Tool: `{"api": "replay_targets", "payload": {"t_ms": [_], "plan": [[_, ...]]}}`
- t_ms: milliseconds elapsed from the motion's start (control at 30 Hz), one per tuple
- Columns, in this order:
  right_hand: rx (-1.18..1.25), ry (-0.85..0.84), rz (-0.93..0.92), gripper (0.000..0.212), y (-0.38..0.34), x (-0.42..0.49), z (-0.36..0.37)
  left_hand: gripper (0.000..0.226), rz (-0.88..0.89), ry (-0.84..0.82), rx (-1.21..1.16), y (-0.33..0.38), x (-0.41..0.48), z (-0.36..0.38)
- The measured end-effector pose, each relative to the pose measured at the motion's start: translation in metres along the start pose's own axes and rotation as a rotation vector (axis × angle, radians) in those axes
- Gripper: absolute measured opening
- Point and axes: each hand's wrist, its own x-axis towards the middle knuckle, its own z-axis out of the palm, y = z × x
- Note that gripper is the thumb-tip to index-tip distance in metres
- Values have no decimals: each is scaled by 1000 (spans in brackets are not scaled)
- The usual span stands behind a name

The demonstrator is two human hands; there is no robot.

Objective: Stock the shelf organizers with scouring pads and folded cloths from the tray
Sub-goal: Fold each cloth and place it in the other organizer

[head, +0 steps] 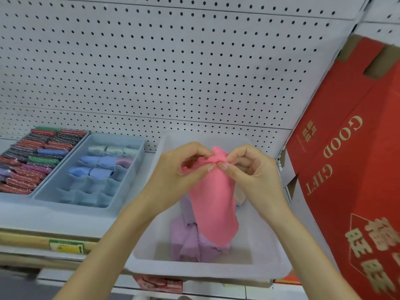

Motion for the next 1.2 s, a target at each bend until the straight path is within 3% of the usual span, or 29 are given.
{"api": "replay_targets", "payload": {"t_ms": [133, 467, 633, 800, 900, 1067, 1200], "plan": [[12, -8, 2, 18, -1, 0, -2, 9, -74, 28, -25, -5, 2, 0], [114, 82, 176, 20, -3, 1, -5, 13, 39, -86, 214, 6, 3, -5], [134, 114, 214, 25, 2, 1, -6, 14, -57, -43, 68, 3, 3, -2], [145, -17, 302, 31, -2, 2, -11, 18, -136, -40, -52, 2, 5, -3], [70, -153, 376, 23, -4, 3, -12, 22, -160, -88, -57, 6, 6, -3], [43, -66, 268, 7, -9, 1, -6, 26, -204, -114, -115, 8, 9, -7], [28, 39, 75, 13, -15, 5, -2, 38, -224, -134, -83, 2, 4, -11]]}}
